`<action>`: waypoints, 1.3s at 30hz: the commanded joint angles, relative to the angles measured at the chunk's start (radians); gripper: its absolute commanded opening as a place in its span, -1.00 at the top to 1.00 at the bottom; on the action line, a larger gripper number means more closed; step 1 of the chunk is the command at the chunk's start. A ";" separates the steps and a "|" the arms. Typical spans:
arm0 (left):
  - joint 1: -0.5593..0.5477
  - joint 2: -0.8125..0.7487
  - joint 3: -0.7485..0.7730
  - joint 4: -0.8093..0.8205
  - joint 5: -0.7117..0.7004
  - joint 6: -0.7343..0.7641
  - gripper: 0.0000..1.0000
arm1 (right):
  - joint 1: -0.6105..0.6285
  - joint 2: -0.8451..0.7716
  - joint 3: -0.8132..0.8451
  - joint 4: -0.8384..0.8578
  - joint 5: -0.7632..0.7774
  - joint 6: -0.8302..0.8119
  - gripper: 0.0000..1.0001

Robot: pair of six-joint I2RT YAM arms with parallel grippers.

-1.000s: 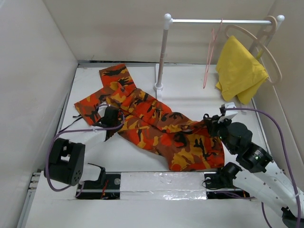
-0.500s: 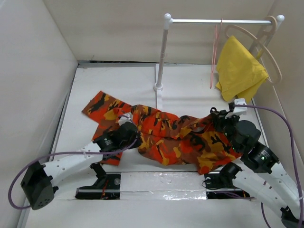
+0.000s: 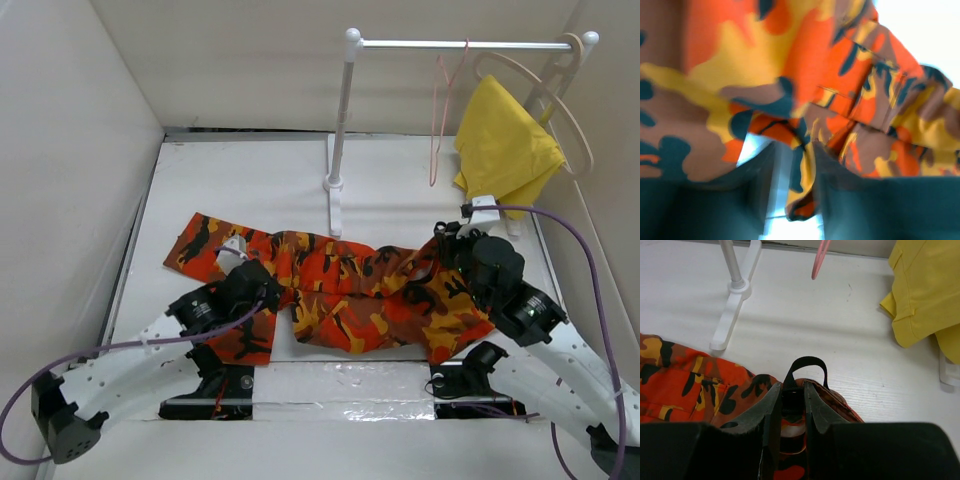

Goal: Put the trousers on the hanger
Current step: Flatten out the trousers at the center of the board.

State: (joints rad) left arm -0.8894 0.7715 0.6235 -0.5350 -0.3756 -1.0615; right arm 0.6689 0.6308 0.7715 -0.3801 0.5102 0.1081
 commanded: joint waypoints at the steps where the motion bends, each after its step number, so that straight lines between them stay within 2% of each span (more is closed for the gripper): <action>1: 0.006 -0.037 -0.068 -0.083 -0.029 -0.087 0.54 | -0.003 -0.002 0.032 0.079 -0.022 -0.012 1.00; 3: -0.110 -0.017 -0.058 -0.153 -0.037 -0.147 0.87 | -0.012 -0.017 0.012 0.081 -0.027 -0.015 1.00; 5: -0.137 0.046 -0.013 -0.215 -0.023 -0.201 0.88 | -0.012 -0.023 0.000 0.090 -0.036 -0.010 1.00; 6: -0.137 0.070 0.005 -0.238 -0.040 -0.201 0.83 | -0.012 -0.023 0.000 0.096 -0.041 -0.011 1.00; 8: -0.137 0.104 0.035 -0.279 -0.135 -0.236 0.49 | -0.012 -0.022 -0.006 0.106 -0.055 -0.010 1.00; 9: -0.137 0.127 0.032 -0.242 -0.147 -0.223 0.05 | -0.012 -0.020 -0.006 0.110 -0.067 -0.010 1.00; 10: -0.078 0.136 0.024 -0.211 -0.141 -0.204 -0.04 | -0.012 -0.017 -0.003 0.106 -0.068 -0.013 1.00; 12: -0.017 0.163 0.004 -0.098 -0.037 -0.089 -0.05 | -0.012 -0.017 0.003 0.083 -0.046 -0.024 1.00; 14: 0.039 0.189 -0.039 -0.063 0.047 -0.036 -0.01 | -0.012 -0.023 0.003 0.079 -0.015 -0.037 1.00; 15: 0.040 0.225 -0.044 -0.063 0.056 -0.016 0.08 | -0.012 -0.023 0.000 0.092 -0.004 -0.039 1.00; 18: 0.020 0.326 -0.002 -0.104 0.106 0.012 0.12 | -0.042 0.000 0.000 0.109 -0.050 -0.027 1.00; 23: 0.027 0.443 0.159 -0.270 0.023 0.052 0.19 | -0.054 -0.020 -0.015 0.113 -0.052 -0.016 1.00; 25: 0.066 0.488 0.168 -0.279 0.053 0.099 0.20 | -0.054 -0.046 -0.023 0.113 -0.036 -0.019 1.00; 29: 0.066 0.621 0.177 -0.276 0.099 0.144 0.16 | -0.063 -0.072 -0.035 0.112 -0.036 -0.024 1.00; 32: 0.014 0.672 0.202 -0.296 0.109 0.127 0.18 | -0.063 -0.074 -0.038 0.115 -0.047 -0.028 1.00; 35: 0.014 0.677 0.205 -0.296 0.141 0.123 0.20 | -0.063 -0.068 -0.037 0.129 -0.067 -0.030 1.00; 38: 0.014 0.689 0.208 -0.299 0.133 0.120 0.37 | -0.063 -0.068 -0.044 0.144 -0.076 -0.031 1.00; 39: 0.014 0.706 0.211 -0.298 0.132 0.127 0.59 | -0.063 -0.069 -0.047 0.150 -0.078 -0.031 1.00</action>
State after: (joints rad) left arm -0.8753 1.4662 0.8013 -0.7845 -0.2447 -0.9497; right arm 0.6140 0.5652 0.7341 -0.3317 0.4511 0.0891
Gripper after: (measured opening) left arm 0.250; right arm 0.242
